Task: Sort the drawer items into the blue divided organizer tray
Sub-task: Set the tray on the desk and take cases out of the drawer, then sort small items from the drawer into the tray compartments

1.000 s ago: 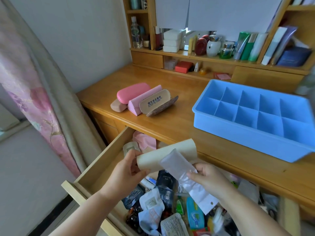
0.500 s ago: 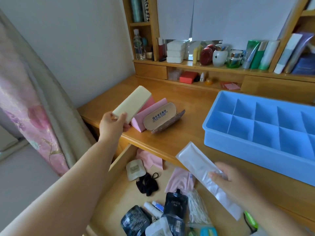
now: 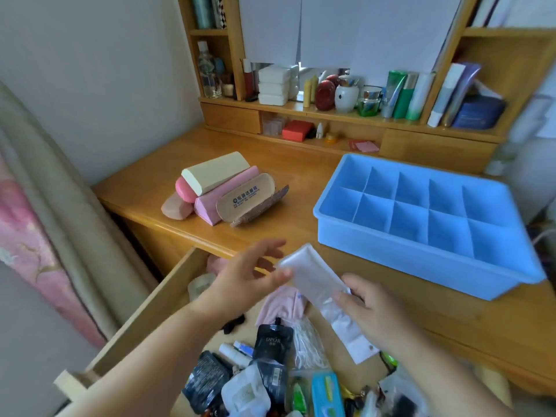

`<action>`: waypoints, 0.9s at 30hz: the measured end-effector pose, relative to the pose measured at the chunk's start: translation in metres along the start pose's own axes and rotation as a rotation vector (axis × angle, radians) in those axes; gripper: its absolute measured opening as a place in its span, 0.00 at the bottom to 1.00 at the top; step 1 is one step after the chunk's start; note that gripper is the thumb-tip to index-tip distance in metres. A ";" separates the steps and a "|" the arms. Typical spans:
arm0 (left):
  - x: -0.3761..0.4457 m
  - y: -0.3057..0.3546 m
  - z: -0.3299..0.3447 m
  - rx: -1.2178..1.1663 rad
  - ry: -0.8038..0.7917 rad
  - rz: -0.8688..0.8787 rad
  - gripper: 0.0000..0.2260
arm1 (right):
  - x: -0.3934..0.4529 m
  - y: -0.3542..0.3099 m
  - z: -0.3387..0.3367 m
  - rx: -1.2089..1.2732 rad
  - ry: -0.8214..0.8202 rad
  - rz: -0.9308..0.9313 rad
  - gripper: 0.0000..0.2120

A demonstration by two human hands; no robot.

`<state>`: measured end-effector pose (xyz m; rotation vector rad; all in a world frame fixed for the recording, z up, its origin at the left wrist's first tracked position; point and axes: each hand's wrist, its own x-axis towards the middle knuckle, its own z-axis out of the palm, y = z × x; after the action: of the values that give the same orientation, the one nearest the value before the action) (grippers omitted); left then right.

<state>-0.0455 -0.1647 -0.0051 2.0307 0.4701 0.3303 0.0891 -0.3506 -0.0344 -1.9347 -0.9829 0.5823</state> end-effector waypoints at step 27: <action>0.029 0.054 0.166 0.850 0.137 0.443 0.28 | 0.004 0.015 -0.206 -0.534 0.732 0.346 0.08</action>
<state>0.0601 -0.3031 -0.0353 2.9634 0.2474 0.6120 0.2433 -0.4526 0.0589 -2.5315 -0.3420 -0.2564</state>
